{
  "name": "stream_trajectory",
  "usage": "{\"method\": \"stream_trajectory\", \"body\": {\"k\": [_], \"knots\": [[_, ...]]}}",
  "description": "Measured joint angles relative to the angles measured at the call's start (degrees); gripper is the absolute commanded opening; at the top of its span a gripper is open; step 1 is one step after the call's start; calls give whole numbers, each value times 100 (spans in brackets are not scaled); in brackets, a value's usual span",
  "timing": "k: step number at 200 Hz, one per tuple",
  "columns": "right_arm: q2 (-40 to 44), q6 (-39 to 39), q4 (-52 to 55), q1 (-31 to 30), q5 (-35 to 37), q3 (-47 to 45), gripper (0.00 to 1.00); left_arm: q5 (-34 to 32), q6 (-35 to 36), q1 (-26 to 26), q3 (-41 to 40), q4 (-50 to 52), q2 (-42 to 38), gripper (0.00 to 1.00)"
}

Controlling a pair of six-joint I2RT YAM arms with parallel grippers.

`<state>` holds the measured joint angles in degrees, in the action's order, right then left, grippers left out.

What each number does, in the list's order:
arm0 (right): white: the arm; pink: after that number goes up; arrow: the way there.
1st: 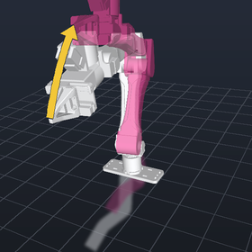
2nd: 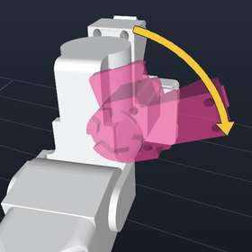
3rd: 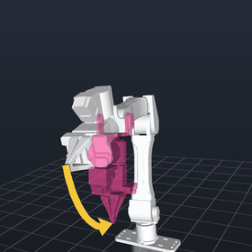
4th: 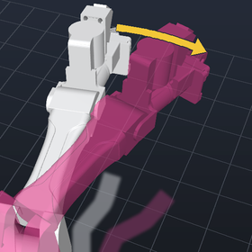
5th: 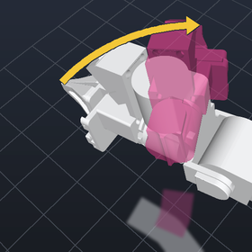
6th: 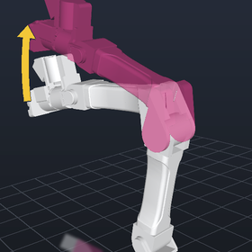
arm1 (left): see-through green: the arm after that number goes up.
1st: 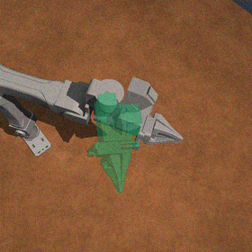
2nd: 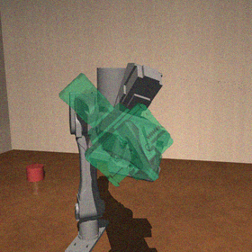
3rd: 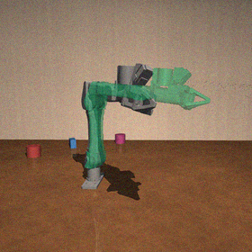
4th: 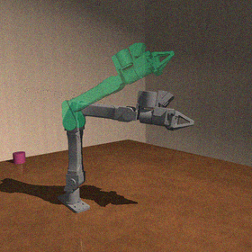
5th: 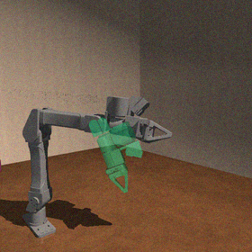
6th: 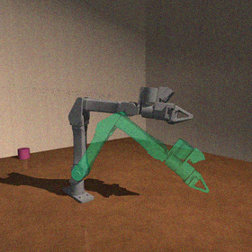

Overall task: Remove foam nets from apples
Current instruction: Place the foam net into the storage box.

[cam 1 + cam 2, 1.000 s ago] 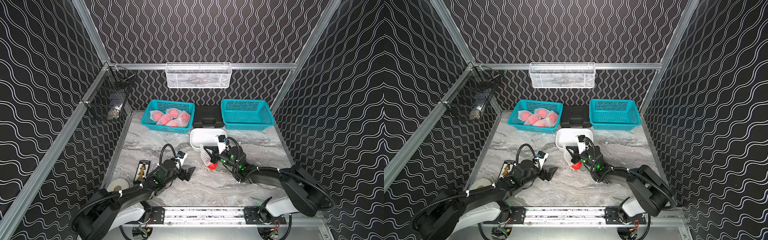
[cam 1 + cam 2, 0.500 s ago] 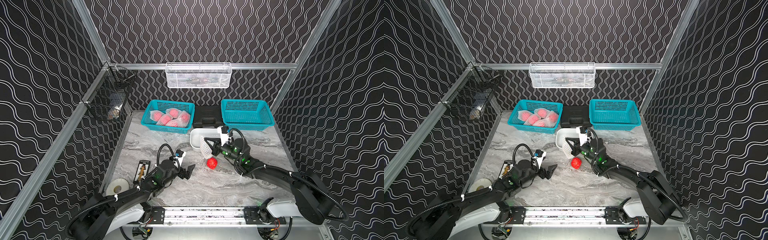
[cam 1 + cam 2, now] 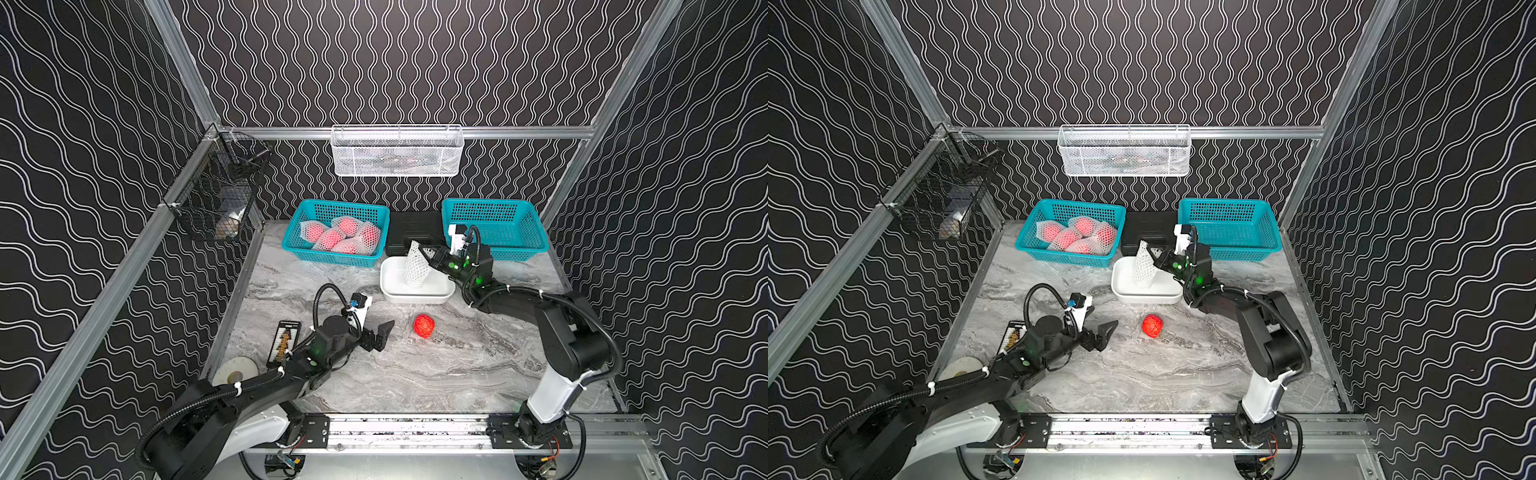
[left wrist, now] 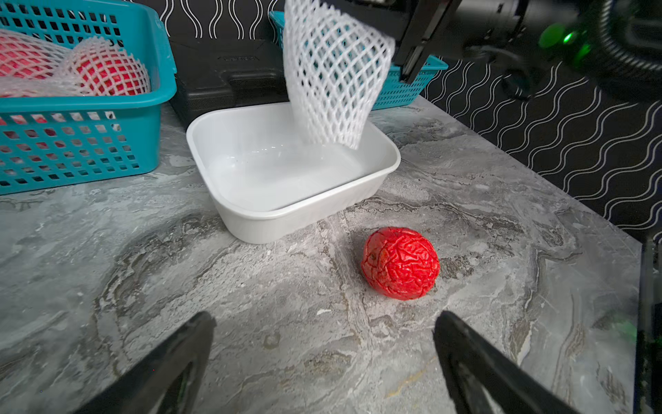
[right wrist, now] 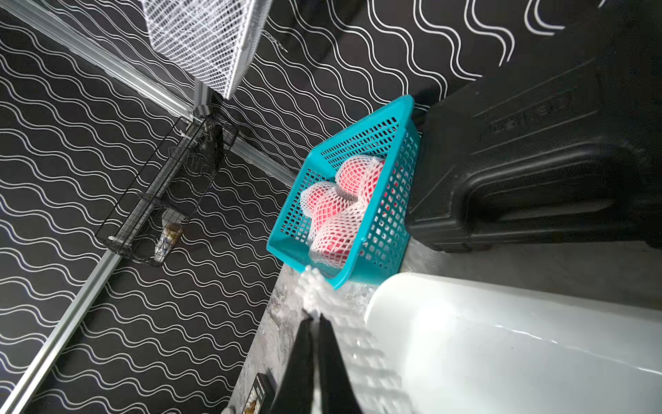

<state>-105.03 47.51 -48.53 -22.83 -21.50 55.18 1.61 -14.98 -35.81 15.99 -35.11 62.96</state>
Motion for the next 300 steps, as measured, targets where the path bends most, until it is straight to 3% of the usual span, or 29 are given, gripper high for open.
{"method": "stream_trajectory", "body": {"k": [44, 59, 77, 92, 124, 159, 230, 300], "knots": [[-1093, 315, -1239, -127, 852, -190, 0, -2, -28, -2, -28, -131, 28, 99], [-1320, 293, -1456, -201, 1027, -144, 23, -9, -26, -2, -26, -116, 13, 99], [-1390, 216, -1471, -232, 1200, -122, 35, -28, -24, -2, 7, -81, 7, 99], [-1303, 184, -1405, -229, 1366, -175, 55, -33, -22, -2, 17, -83, 7, 99], [-763, -136, -741, -256, 1655, -256, 65, -46, -7, -2, 17, -85, 101, 99], [-149, -581, 898, -256, 1952, 50, 75, -42, -7, -2, 28, -94, 210, 99], [85, -1596, 4089, -254, 2142, 933, 60, 20, 13, -2, 234, -81, 391, 99], [627, -2168, 5335, -186, 2393, 1224, 58, 122, 17, -2, 361, -35, 503, 99]]}}
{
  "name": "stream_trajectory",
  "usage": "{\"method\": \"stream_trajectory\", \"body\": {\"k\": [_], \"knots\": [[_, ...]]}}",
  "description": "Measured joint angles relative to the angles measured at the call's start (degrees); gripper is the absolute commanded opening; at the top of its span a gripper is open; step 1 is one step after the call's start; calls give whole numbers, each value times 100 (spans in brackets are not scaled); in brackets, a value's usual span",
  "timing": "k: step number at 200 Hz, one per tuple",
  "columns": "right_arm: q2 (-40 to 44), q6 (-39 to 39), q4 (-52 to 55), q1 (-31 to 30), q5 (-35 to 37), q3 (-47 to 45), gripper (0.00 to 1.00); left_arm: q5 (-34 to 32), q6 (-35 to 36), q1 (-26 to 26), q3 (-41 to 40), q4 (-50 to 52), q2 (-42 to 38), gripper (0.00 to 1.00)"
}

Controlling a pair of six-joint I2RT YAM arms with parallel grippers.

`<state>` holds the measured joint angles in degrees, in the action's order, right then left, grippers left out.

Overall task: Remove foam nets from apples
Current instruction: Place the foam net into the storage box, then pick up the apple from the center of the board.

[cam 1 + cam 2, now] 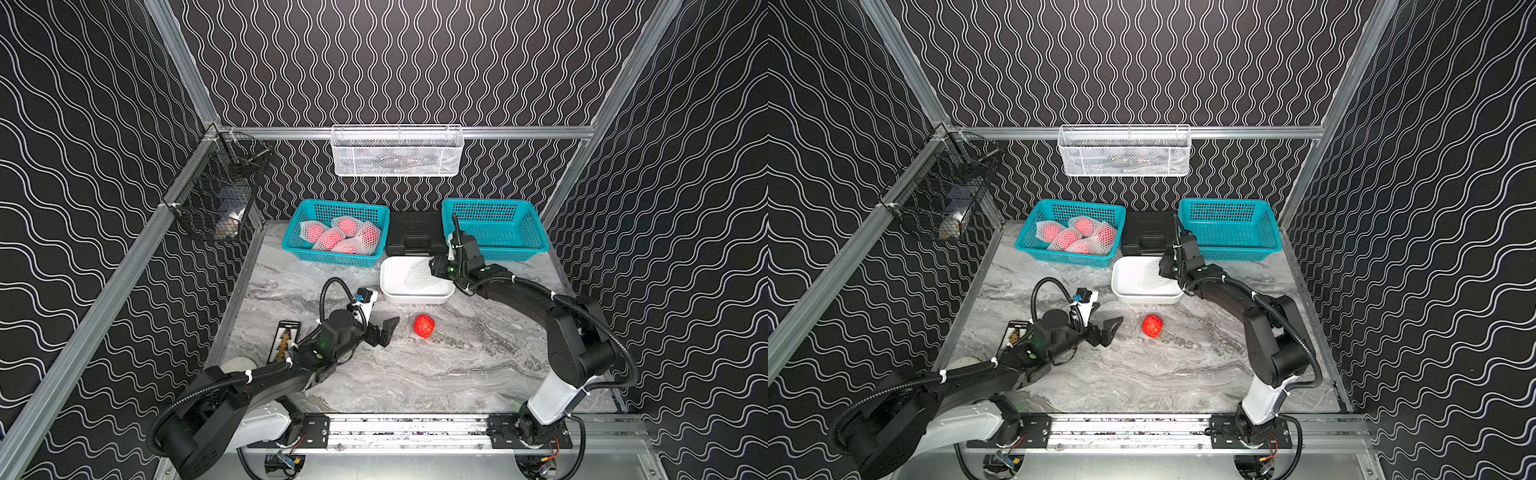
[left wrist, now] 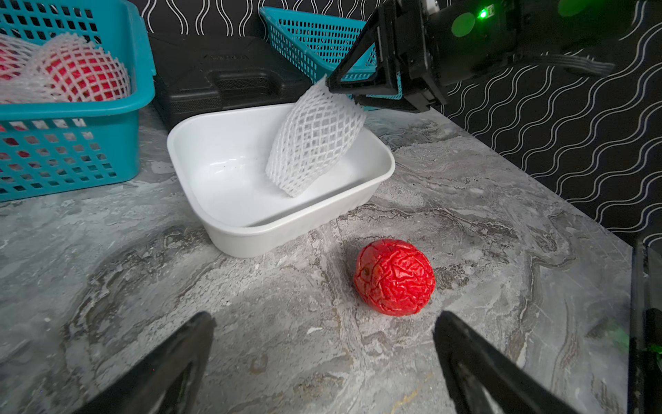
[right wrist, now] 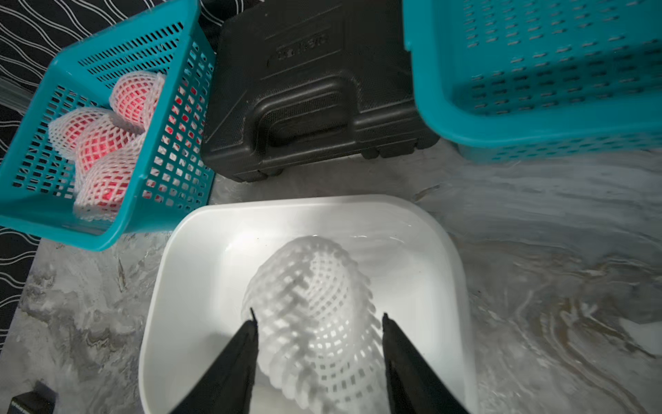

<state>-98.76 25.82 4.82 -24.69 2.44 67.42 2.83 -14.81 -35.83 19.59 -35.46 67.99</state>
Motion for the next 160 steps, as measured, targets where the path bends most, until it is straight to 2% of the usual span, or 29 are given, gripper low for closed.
{"method": "stream_trajectory", "body": {"k": [13, 36, 62, 90, 103, 160], "knots": [[59, -61, 258, 31, 66, 90, 64, -2, 0, 0, 0, 17, -2, 99], [275, -223, 702, 39, 114, 179, 67, -2, 0, 0, 2, 155, -81, 99], [918, -439, 789, -17, -490, -111, 78, -2, -9, 0, 2, 426, -428, 99], [1331, -719, 793, -887, -828, -743, 87, 151, -149, -11, 26, 992, -927, 99], [1421, -778, 920, -1193, -846, -1032, 88, 240, -219, -33, 35, 1349, -1137, 99], [1532, -789, 1001, -1440, -682, -1792, 94, 444, -496, -319, 31, 2420, -1644, 99]]}}
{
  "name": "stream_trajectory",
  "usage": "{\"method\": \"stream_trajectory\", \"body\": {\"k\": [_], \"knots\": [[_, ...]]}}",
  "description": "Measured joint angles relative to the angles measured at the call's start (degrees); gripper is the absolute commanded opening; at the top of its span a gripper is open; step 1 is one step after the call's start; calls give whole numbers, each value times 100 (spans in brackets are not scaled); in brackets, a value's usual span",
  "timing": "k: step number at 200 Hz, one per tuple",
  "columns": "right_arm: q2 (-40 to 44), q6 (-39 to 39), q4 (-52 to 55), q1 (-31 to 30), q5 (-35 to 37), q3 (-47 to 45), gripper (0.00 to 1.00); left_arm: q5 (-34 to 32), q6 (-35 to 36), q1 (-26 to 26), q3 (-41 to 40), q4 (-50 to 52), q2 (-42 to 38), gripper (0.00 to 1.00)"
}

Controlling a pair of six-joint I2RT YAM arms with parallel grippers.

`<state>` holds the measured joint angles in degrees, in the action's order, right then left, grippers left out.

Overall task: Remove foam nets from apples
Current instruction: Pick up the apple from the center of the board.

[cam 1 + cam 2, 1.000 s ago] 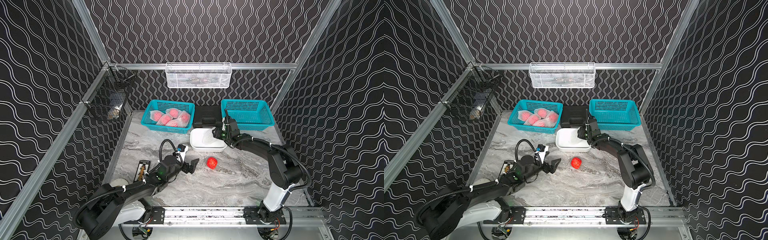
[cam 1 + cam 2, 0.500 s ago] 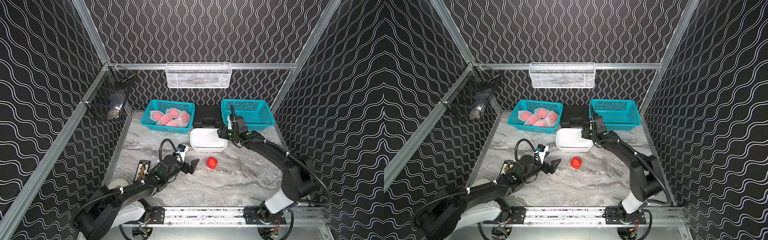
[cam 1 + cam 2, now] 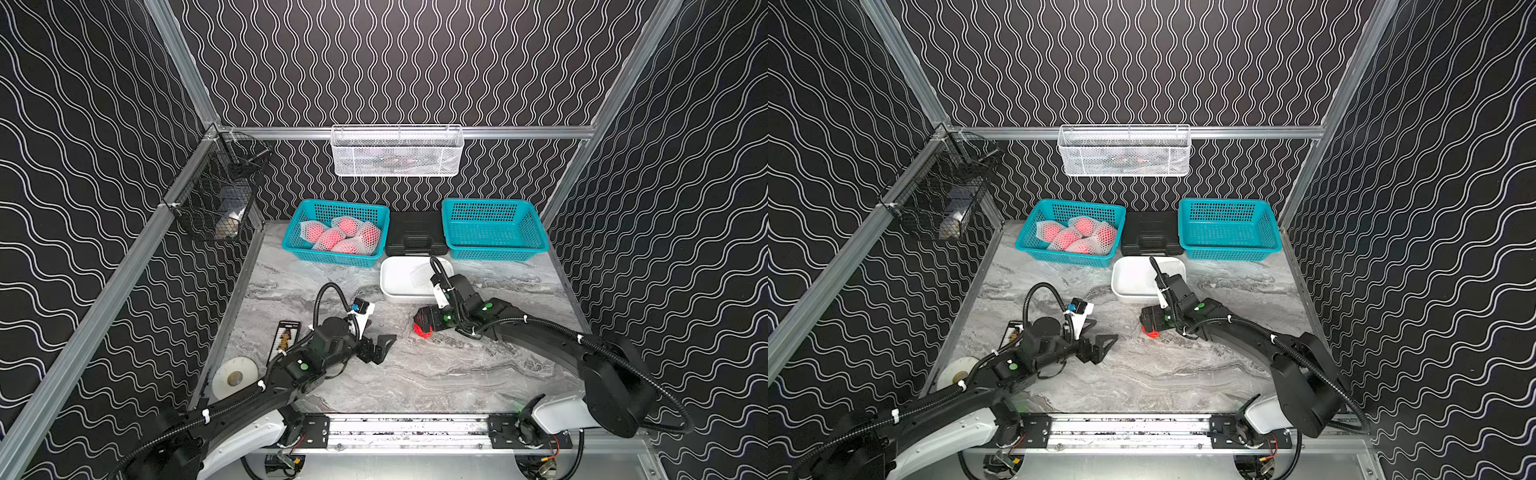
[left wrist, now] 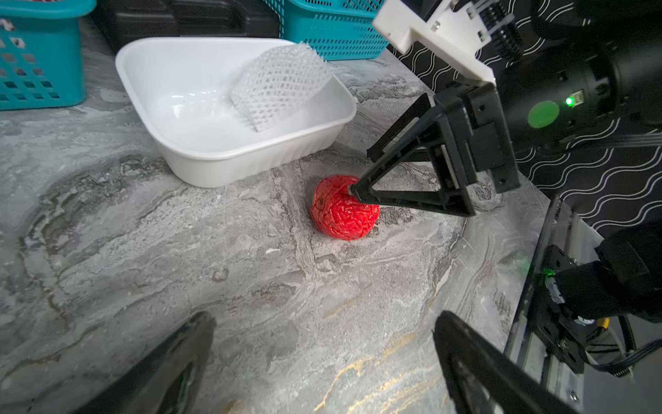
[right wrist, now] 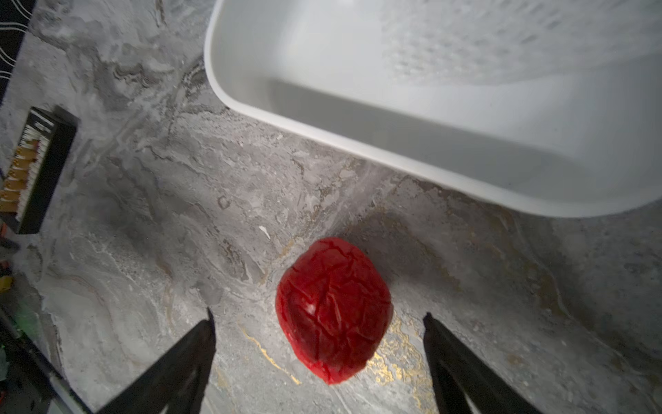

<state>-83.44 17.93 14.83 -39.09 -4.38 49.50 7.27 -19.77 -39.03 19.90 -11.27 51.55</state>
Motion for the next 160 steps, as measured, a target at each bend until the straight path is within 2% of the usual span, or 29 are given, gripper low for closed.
{"method": "stream_trajectory", "body": {"k": [39, 59, 87, 134, 160], "knots": [[-476, -114, -153, -179, -57, 4, 95, -2, 2, -94, 0, 120, 223, 99], [-678, -164, -192, -210, -31, 4, 91, -4, 9, -129, 0, 146, 264, 99], [-966, -210, -188, -227, 81, 59, 84, -26, 42, -146, 0, 164, 278, 99], [-907, -247, -240, -232, 98, 0, 56, -90, 173, -151, 0, 186, 304, 99], [-417, -247, -396, -184, 44, -37, 52, -129, 273, -151, 11, 136, 306, 99]]}}
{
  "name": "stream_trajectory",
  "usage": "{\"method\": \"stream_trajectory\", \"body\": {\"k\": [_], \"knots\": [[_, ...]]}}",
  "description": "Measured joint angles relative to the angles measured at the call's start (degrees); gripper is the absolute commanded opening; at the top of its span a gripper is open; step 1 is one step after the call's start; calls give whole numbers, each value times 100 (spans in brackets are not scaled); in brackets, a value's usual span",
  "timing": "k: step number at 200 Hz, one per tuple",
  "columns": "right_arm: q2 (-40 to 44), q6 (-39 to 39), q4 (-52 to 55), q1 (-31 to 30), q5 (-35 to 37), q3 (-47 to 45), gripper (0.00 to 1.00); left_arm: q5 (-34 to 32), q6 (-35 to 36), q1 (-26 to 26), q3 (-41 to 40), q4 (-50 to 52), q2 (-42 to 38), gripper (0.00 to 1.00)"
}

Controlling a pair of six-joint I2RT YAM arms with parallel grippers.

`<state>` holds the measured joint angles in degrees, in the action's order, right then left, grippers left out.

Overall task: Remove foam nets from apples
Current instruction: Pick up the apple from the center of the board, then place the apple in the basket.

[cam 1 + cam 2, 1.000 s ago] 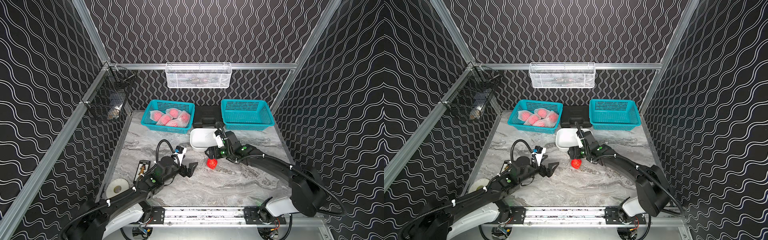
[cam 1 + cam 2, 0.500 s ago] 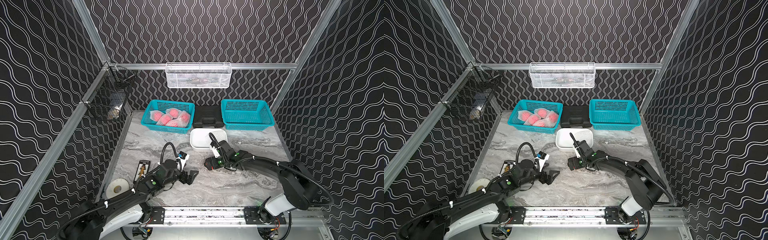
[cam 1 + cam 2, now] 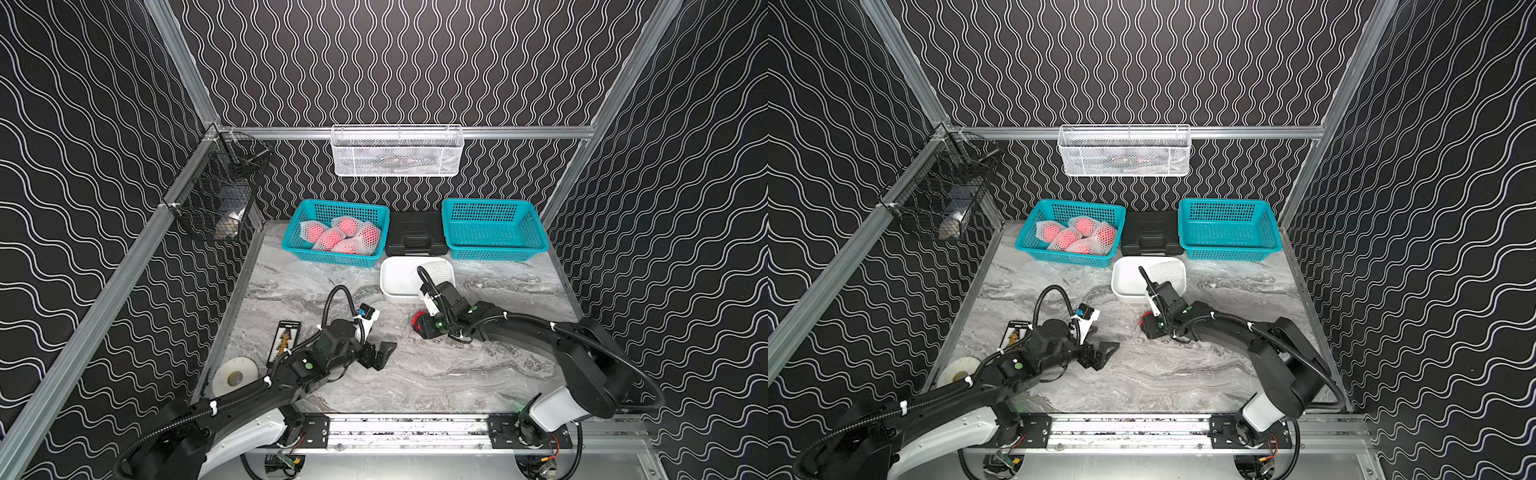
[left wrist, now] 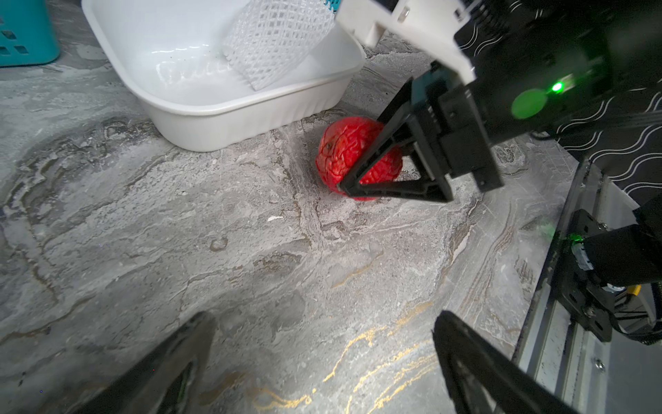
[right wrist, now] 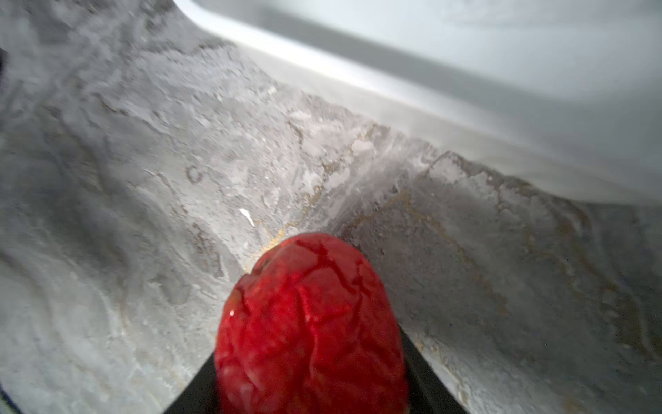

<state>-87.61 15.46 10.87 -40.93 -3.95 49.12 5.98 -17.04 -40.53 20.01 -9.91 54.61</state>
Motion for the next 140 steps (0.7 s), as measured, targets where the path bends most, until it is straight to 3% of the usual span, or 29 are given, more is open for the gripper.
{"method": "stream_trajectory", "body": {"k": [22, 56, 78, 106, 140], "knots": [[310, 39, -391, 400, -251, 57, 50, -264, 149, 0, 26, -352, 50, 99], [149, 634, -1110, 2059, -708, 586, 46, -466, 509, -7, 883, -1010, 798, 99], [-472, 1008, -1355, 3049, -872, 1274, 43, -358, 527, -48, 1648, -1335, 1513, 99], [-1432, 1285, -1325, 4052, -1189, 2341, 42, -90, 514, -157, 2017, -1467, 2140, 99], [-2299, 1281, -931, 4638, -1154, 3464, 43, -70, 498, -195, 2188, -1451, 2293, 99]]}}
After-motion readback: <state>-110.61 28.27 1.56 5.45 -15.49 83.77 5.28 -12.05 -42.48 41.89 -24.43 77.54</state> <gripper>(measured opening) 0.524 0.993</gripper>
